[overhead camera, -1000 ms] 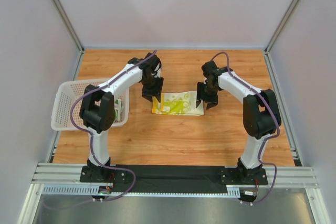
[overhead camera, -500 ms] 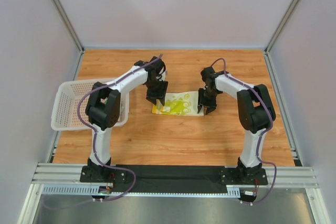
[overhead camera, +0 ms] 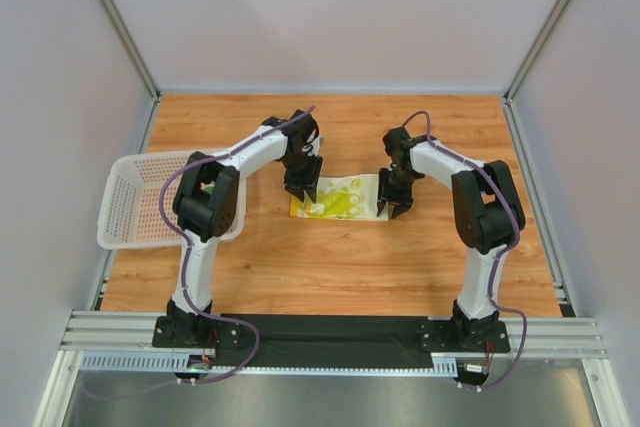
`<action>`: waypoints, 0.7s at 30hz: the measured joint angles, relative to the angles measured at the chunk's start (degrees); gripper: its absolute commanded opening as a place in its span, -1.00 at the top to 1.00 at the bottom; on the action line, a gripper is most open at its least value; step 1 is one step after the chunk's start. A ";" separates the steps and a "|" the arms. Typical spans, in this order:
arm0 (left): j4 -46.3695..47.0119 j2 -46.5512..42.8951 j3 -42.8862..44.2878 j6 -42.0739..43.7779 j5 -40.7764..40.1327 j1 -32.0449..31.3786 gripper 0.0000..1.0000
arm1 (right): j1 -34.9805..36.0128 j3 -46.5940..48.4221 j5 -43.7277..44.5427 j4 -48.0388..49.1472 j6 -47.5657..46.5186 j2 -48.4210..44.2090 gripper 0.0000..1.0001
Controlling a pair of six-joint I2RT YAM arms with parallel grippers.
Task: Roll the towels
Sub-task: Fold the towel
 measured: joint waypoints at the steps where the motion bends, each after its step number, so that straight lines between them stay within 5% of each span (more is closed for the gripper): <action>1: 0.15 0.07 0.00 0.13 0.22 0.00 0.21 | 0.00 0.09 -0.02 -0.11 0.00 0.04 0.14; 13: 0.79 0.35 -0.02 1.16 1.22 0.00 0.98 | -0.02 1.92 0.04 -2.08 -0.04 1.44 0.15; 21: 0.70 0.31 -0.17 1.27 -2.10 0.22 1.00 | -0.02 1.97 0.02 -2.10 -0.22 1.51 0.15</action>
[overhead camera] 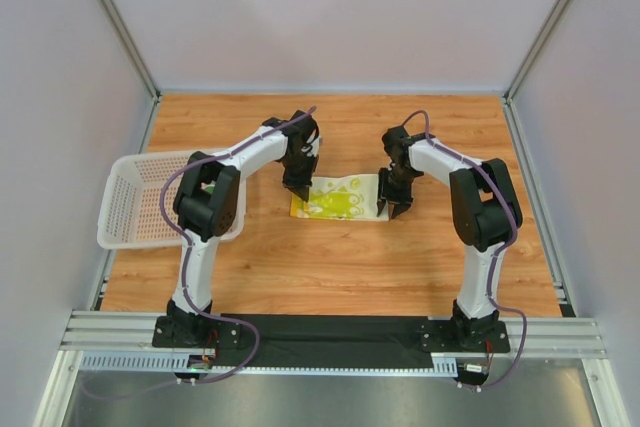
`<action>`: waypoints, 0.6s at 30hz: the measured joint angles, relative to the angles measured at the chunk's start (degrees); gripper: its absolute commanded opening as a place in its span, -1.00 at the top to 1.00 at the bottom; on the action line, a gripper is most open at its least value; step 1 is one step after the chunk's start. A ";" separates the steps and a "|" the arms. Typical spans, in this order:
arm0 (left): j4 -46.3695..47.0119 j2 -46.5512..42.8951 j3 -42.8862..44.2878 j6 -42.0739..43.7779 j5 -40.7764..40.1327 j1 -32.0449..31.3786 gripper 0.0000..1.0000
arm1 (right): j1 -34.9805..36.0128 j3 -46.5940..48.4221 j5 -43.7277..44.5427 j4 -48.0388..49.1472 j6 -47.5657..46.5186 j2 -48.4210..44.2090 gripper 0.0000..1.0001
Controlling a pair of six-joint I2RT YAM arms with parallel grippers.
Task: Roll the towels
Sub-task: Fold the towel
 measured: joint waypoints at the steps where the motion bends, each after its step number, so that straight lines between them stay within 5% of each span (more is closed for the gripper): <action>1: -0.07 -0.04 -0.13 0.00 -0.87 0.02 1.00 | 0.00 0.00 0.00 0.00 0.00 0.00 0.15; 6: -0.15 -0.46 -1.18 0.00 -4.04 0.09 0.90 | 0.00 -0.04 -0.04 0.02 -0.02 0.00 0.14; 10: -0.17 -0.63 -2.01 0.15 -5.25 0.09 0.17 | 0.00 -0.04 -0.07 0.02 -0.17 0.00 0.14; 13: -0.48 -0.66 -2.38 0.17 -6.25 0.17 -0.08 | 0.00 -0.04 -0.15 0.00 -0.61 0.00 0.13; 18: -2.23 -1.92 -2.03 0.13 -8.52 0.39 -0.11 | 0.02 0.42 0.02 -0.68 -1.60 -0.02 0.07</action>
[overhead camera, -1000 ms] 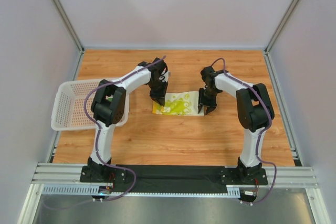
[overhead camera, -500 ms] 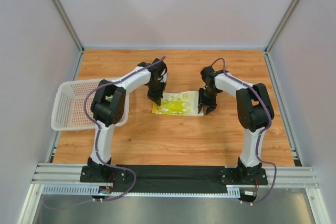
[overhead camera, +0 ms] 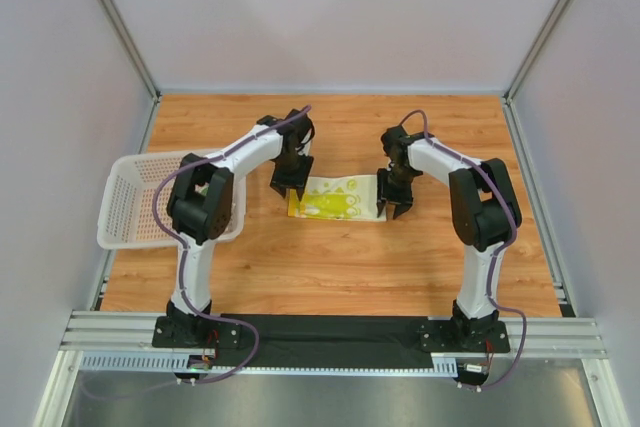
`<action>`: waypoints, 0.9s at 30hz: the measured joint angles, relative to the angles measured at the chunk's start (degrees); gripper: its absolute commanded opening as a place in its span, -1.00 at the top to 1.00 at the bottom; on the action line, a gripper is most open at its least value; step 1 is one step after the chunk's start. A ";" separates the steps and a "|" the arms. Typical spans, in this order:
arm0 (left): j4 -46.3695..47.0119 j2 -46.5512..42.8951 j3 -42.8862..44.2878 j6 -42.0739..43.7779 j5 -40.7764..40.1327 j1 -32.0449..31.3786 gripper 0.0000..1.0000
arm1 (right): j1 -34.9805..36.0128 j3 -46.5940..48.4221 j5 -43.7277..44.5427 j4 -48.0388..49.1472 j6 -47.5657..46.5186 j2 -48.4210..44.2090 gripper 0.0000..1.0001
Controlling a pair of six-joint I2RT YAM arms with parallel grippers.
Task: Roll the towels
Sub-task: Fold the towel
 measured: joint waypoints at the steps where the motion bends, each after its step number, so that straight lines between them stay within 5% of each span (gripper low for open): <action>1: -0.87 -0.63 0.52 -0.02 -0.76 0.02 -0.01 | 0.00 0.24 0.09 -0.48 -0.39 0.00 0.07; 7: -2.56 -7.15 2.36 -0.24 -3.21 -0.39 0.18 | 0.04 3.06 0.00 -3.32 -2.36 -1.29 0.12; 8: -2.54 -8.33 2.34 -0.39 -3.10 -0.61 0.21 | 0.04 3.54 -0.33 -3.58 -2.56 -2.03 0.26; 9: -2.34 -9.60 2.27 -0.50 -2.78 -0.96 0.23 | 0.04 3.96 -0.90 -3.61 -2.75 -2.82 0.61; 12: -0.13 -11.96 1.09 -0.74 1.01 -1.73 0.32 | 0.04 5.05 -4.22 -2.93 -3.06 -5.46 0.99; 20: 7.43 -9.77 -5.20 -1.77 14.10 -3.15 0.42 | 0.04 3.23 -19.17 5.77 -1.99 -5.77 0.99; 27: 11.08 -5.73 -9.05 -2.89 16.57 -3.45 0.43 | -0.17 -3.26 -23.89 12.22 -1.84 -1.03 0.99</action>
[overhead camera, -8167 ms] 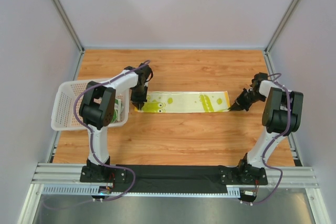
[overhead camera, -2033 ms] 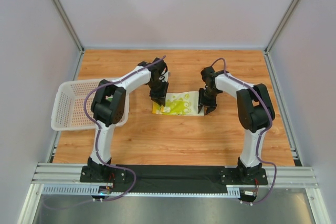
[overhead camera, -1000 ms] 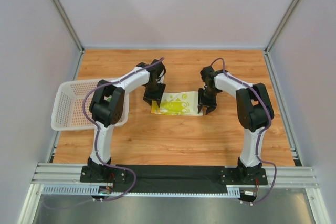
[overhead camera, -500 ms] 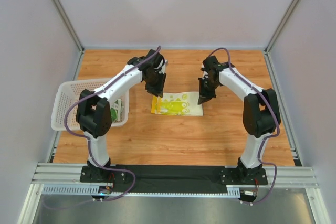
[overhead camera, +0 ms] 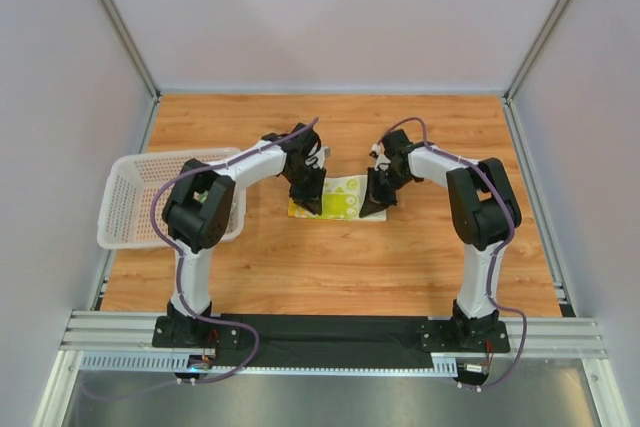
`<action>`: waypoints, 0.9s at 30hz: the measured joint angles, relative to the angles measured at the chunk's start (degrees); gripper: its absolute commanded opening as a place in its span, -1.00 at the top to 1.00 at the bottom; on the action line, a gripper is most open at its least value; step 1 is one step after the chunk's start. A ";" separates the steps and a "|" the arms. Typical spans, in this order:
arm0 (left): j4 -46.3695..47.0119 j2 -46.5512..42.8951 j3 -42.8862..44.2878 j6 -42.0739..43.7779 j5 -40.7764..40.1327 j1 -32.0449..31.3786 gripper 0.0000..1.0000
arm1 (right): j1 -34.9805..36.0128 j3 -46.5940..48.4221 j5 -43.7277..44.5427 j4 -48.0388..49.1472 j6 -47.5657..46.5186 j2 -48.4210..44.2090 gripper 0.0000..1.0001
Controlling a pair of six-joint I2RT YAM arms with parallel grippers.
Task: Roll the towels
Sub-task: Fold the towel
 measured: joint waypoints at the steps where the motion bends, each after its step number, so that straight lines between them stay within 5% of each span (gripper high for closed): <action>1: 0.50 0.33 -0.94 -0.11 0.11 0.17 0.43 | -0.17 -1.18 -0.13 0.96 0.00 0.98 0.99; 16: 6.40 0.24 -10.29 -1.33 6.95 6.93 0.47 | -2.08 -8.55 -6.38 7.89 3.98 1.38 0.99; 27: 1.49 -3.15 -9.14 0.57 -2.64 7.32 0.40 | -1.60 -8.48 -5.70 2.49 3.65 -4.11 0.81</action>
